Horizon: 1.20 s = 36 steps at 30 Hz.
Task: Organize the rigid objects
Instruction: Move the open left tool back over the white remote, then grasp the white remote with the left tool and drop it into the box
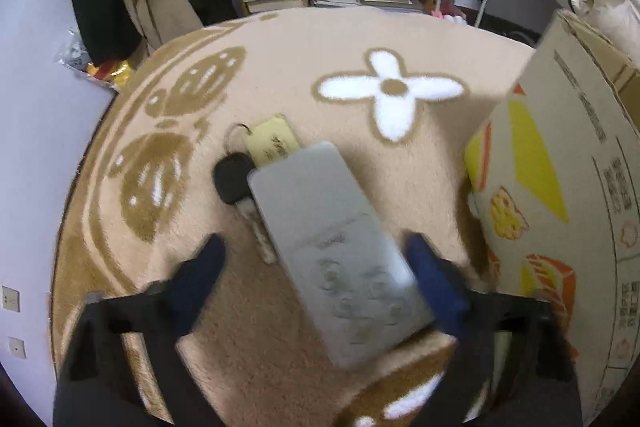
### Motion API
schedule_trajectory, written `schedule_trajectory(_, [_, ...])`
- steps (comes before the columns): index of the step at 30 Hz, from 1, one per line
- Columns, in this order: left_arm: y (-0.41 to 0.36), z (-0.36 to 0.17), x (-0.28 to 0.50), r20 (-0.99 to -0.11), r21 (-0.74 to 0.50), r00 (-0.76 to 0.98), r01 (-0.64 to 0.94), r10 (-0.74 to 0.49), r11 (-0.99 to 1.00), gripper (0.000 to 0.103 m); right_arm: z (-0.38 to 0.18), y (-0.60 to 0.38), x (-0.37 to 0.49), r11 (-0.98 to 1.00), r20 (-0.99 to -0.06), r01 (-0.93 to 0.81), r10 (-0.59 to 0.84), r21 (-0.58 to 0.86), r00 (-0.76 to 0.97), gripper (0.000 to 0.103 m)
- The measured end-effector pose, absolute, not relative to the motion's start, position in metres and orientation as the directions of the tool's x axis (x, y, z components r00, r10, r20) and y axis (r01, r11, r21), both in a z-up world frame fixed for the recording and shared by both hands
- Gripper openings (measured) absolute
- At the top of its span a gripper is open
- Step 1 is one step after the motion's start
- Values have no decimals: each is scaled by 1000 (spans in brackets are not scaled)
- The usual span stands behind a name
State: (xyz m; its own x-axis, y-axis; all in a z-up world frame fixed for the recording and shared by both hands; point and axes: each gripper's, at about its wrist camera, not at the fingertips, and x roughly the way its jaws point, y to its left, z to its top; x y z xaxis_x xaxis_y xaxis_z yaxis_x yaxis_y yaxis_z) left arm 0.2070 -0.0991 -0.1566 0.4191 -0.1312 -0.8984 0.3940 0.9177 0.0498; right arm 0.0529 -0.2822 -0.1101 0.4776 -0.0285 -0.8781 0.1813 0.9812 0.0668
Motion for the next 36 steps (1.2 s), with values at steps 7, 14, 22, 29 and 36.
schedule_trajectory(7, [-99, -149, 193, -899, 55, 416, 417, -137, 907, 47, -110, -282, 53, 981, -878, 182, -29, 66, 477, 13])
schedule_trajectory(14, [-93, -124, 176, -871, 94, 473, 428, -134, 899, 47, -110, -282, 53, 981, -878, 182, -29, 67, 477, 13])
schedule_trajectory(22, [-85, -64, 153, -785, 83, 582, 437, -212, 896, 47, -110, -284, 53, 981, -878, 181, -31, 64, 477, 13])
schedule_trajectory(29, [-100, -21, 125, -722, 49, 619, 490, -308, 870, 47, -110, -285, 53, 981, -878, 181, -31, 64, 477, 13])
schedule_trajectory(36, [-137, -16, 93, -724, 33, 573, 585, -384, 810, 47, -109, -289, 53, 981, -878, 184, -32, 64, 477, 13])
